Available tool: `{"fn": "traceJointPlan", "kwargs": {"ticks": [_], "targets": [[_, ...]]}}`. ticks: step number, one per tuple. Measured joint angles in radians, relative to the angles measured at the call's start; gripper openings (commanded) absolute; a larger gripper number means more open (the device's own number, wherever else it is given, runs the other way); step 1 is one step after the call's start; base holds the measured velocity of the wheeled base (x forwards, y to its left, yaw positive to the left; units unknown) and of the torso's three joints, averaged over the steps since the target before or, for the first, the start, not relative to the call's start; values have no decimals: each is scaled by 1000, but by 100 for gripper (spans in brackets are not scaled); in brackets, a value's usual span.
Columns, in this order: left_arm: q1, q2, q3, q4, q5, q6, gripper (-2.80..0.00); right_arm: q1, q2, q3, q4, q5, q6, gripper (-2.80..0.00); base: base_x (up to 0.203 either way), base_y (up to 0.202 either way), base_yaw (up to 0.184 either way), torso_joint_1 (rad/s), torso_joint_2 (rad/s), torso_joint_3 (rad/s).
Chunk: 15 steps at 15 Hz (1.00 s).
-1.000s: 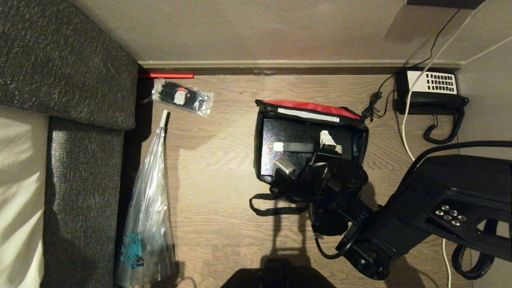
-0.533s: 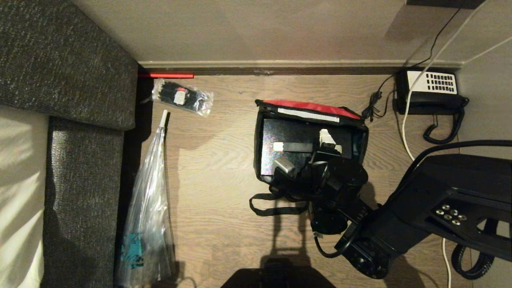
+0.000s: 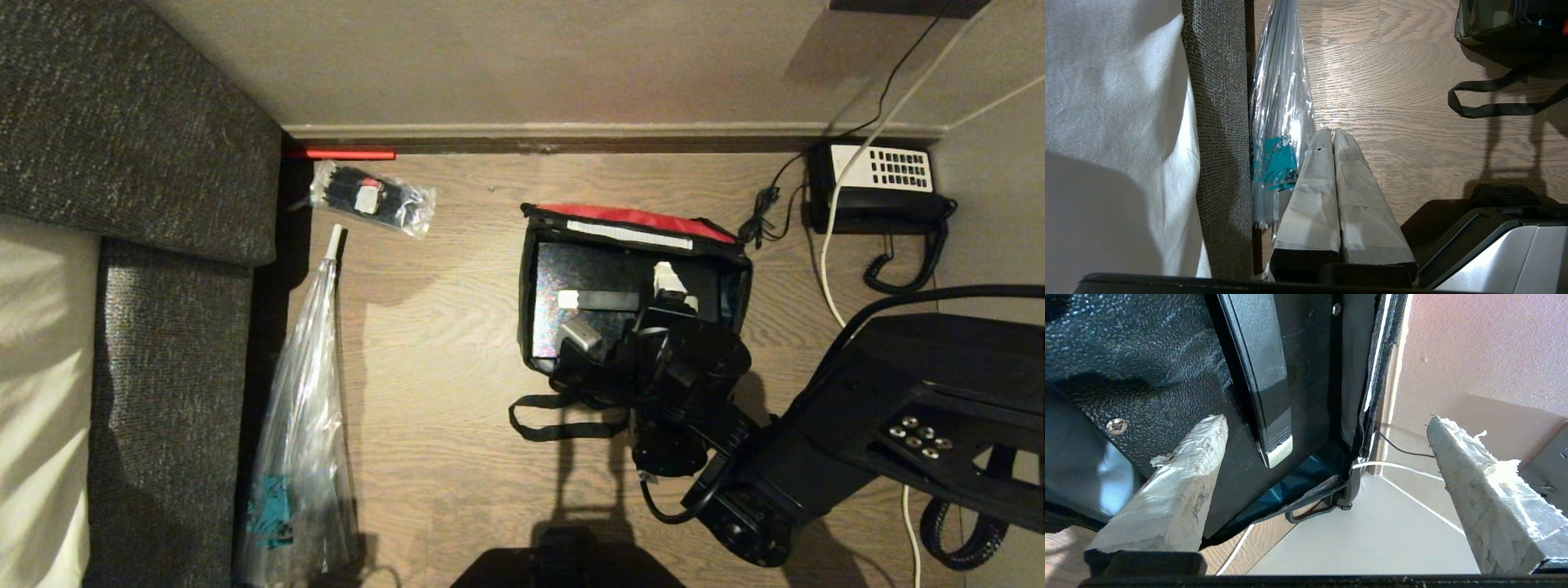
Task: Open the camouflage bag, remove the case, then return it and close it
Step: Grip the handle
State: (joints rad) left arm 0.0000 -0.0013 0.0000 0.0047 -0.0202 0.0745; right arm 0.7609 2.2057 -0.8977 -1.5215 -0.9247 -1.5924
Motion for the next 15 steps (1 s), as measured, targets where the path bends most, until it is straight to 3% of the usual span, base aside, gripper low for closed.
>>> {"fn": "traceJointPlan", "kwargs": {"ticks": [4,15], "targets": [[0,0,0,-1,-1,-3,-280,0,4,-14,0,0,-2,0,-74,0,-1,2,2,3],[0,0,0,0,-1,-3,-280,-1,12,-13,0,0,-1,0,0,0,0,0,0,0]]}}
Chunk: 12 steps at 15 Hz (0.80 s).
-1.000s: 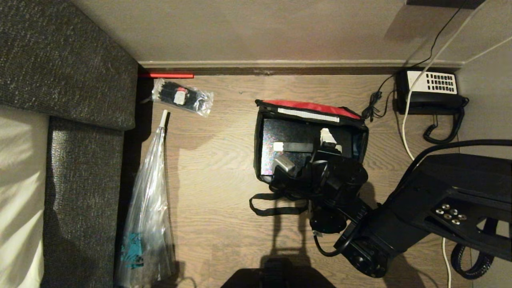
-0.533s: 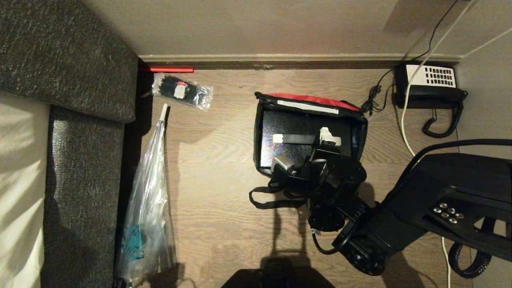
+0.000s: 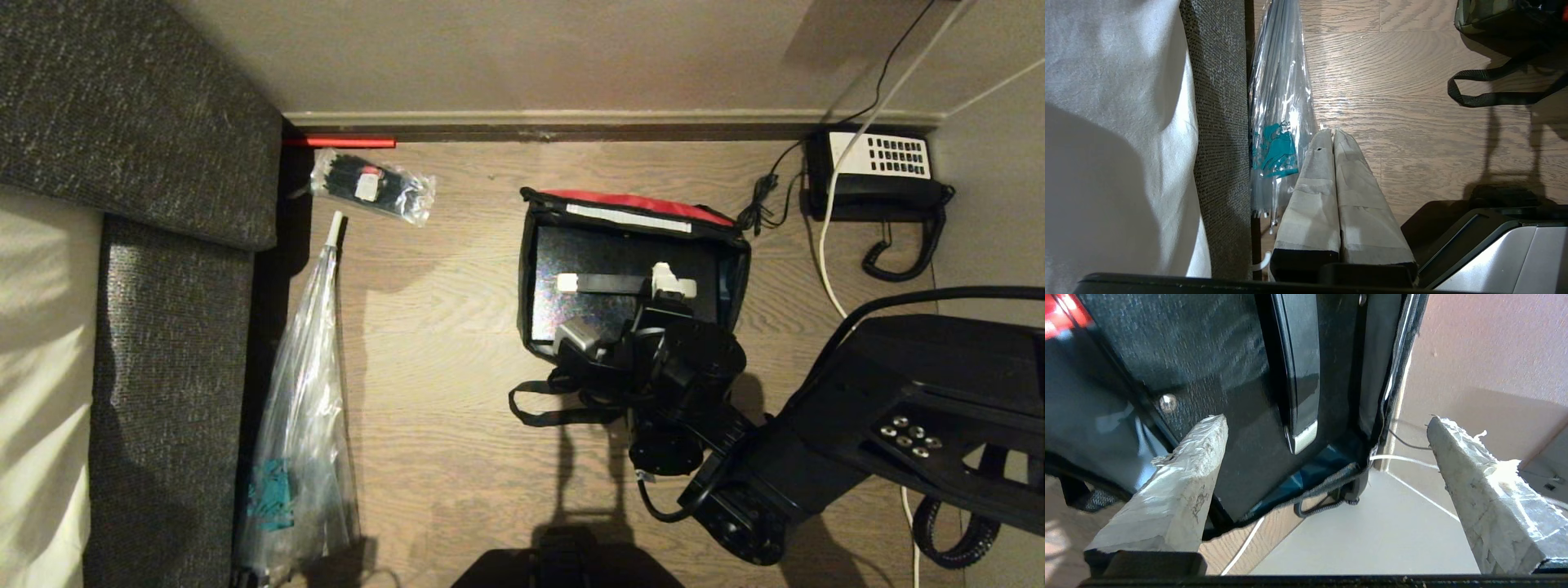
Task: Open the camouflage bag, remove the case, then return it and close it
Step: Grip the handle
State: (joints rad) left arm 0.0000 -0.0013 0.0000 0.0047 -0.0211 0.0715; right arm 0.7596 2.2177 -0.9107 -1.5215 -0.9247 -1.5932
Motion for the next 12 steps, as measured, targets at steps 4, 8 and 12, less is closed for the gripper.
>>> {"fn": "traceJointPlan", "kwargs": {"ticks": [4,8,12], "targets": [[0,0,0,0,0,0,-280,0,8,-11,0,4,-29,0,0,0,0,0,0,0],[0,0,0,0,0,0,-280,-8,18,-34,0,27,-116,0,0,0,0,0,0,0],[0,0,0,0,0,0,-280,-16,53,-108,0,41,-121,0,0,0,0,0,0,0]]}}
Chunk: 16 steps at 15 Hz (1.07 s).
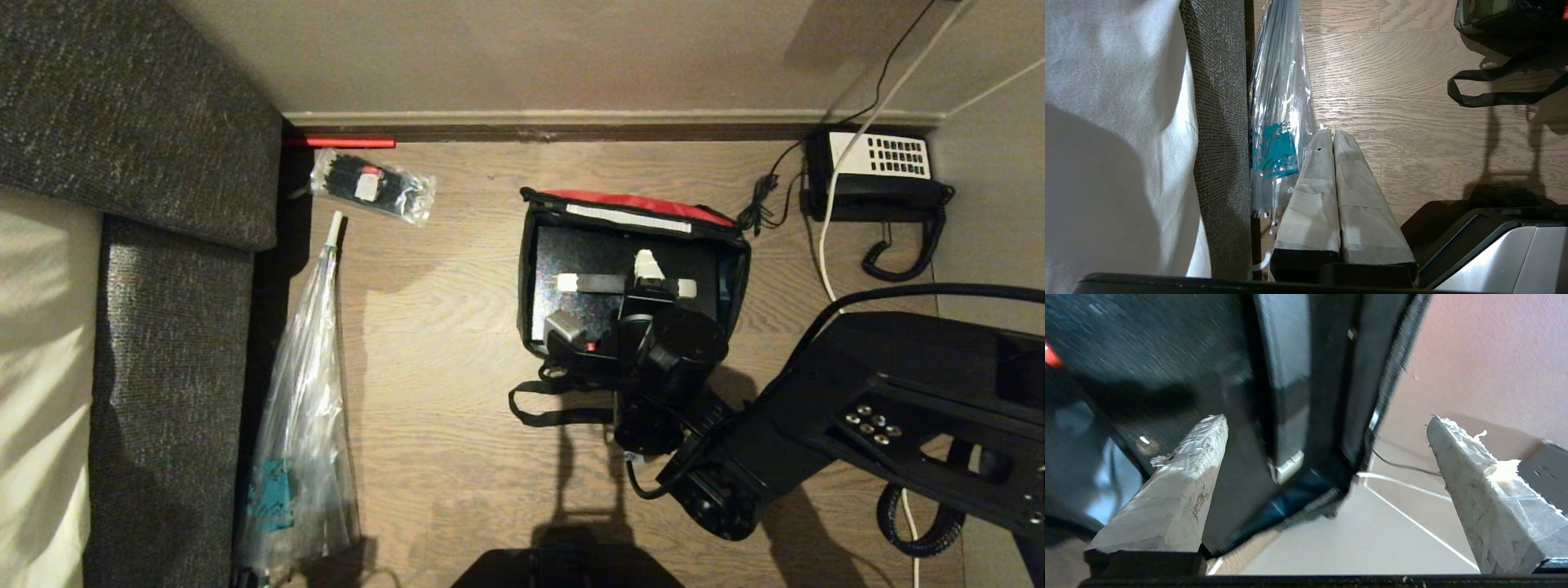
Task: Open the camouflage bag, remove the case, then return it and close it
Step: Grip the handle
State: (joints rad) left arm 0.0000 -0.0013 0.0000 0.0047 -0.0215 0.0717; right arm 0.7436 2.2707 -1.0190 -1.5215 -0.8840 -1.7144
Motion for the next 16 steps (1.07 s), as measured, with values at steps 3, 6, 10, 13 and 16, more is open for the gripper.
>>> {"fn": "traceJointPlan", "kwargs": {"ticks": [3,6,10,13,16], "targets": [[0,0,0,0,0,0,-280,0,27,-7,0,33,55,0,0,0,0,0,0,0],[0,0,0,0,0,0,-280,-3,53,-26,-1,42,69,0,0,0,0,0,0,0],[0,0,0,0,0,0,-280,-14,68,-42,-3,81,61,0,0,0,0,0,0,0],[0,0,0,0,0,0,-280,-35,78,-57,-3,105,46,0,0,0,0,0,0,0],[0,0,0,0,0,0,-280,-67,84,-67,-4,136,34,0,0,0,0,0,0,0]]}}
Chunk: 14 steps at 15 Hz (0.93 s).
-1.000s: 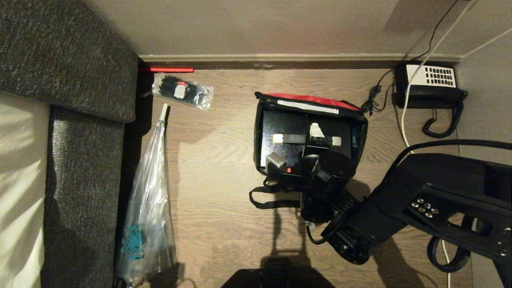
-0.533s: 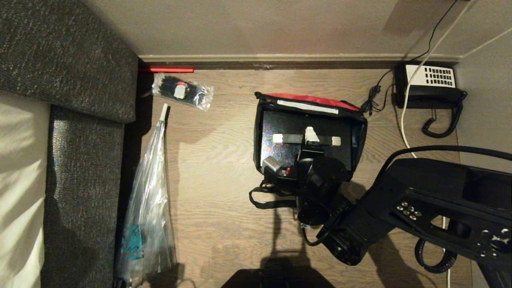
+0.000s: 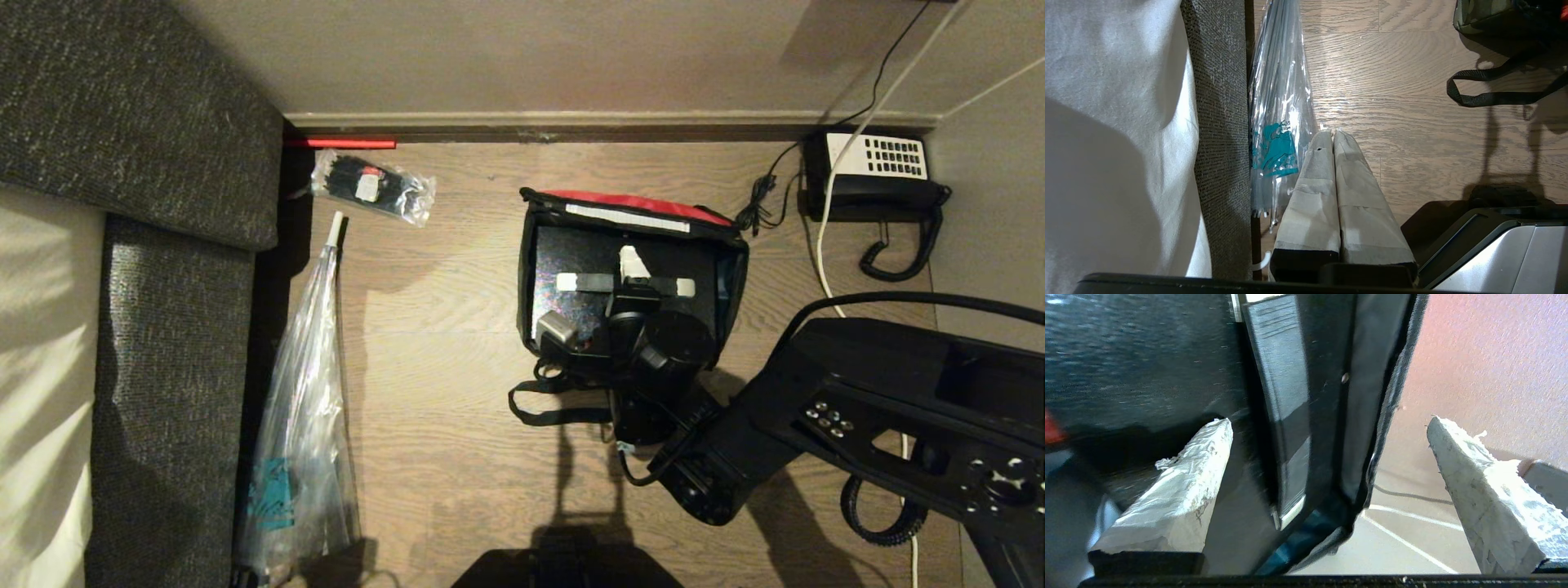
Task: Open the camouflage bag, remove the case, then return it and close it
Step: Grip the handle
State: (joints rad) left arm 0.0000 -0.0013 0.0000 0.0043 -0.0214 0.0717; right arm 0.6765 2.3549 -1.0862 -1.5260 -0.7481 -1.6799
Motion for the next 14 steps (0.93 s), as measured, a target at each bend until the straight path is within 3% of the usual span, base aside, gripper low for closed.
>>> {"fn": "traceJointPlan", "kwargs": {"ticks": [6,14], "targets": [[0,0,0,0,0,0,-280,-33,-31,11,6,15,-61,0,0,0,0,0,0,0],[0,0,0,0,0,0,-280,-40,32,-52,1,2,-35,0,0,0,0,0,0,0]]}}
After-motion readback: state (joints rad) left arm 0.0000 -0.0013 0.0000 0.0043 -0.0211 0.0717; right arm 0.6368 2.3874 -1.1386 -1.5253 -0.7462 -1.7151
